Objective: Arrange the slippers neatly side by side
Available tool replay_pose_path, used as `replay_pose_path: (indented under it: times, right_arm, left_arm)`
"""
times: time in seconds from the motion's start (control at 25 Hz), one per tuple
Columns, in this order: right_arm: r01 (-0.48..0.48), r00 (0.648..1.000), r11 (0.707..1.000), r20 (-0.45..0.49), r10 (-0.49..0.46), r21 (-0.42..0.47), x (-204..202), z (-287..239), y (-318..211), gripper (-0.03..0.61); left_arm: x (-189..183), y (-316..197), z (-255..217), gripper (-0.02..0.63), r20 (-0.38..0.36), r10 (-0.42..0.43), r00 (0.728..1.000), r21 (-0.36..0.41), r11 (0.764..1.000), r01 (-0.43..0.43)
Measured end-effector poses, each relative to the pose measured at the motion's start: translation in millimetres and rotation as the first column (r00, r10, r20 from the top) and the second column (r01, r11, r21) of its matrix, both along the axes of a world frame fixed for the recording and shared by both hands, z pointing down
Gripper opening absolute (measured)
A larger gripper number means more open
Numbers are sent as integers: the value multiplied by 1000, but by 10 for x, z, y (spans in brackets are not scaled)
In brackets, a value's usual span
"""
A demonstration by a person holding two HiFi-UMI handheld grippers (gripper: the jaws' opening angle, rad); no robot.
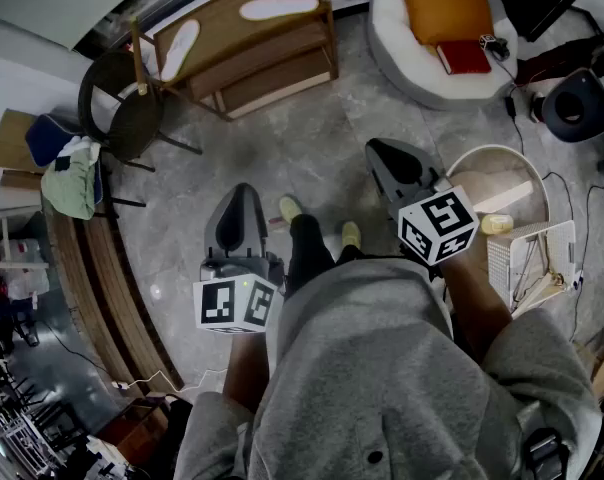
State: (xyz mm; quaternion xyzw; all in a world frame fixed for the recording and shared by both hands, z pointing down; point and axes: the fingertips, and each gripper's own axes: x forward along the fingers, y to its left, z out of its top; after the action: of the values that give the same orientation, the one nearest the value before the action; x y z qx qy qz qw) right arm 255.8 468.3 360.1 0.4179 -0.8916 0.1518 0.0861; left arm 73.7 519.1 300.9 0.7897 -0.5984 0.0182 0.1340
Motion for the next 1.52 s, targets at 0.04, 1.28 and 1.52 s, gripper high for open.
replay_pose_path:
  times: [0.04, 1.28, 1.52]
  right_arm:
    - [1, 1000, 1000, -1, -1, 1, 12, 6, -13, 32]
    - [13, 1000, 999, -10, -14, -44, -695, 157, -1163, 32]
    - [15, 999, 998, -33, -17, -62, -959, 240, -1715, 32]
  left_arm:
    - [16, -7, 12, 15, 1, -1, 1000, -1, 1000, 1]
    - [-624, -1153, 208, 15, -27, 31, 999, -21, 999, -32]
    - [-888, -1724, 303, 15, -41, 35, 999, -46, 998, -37]
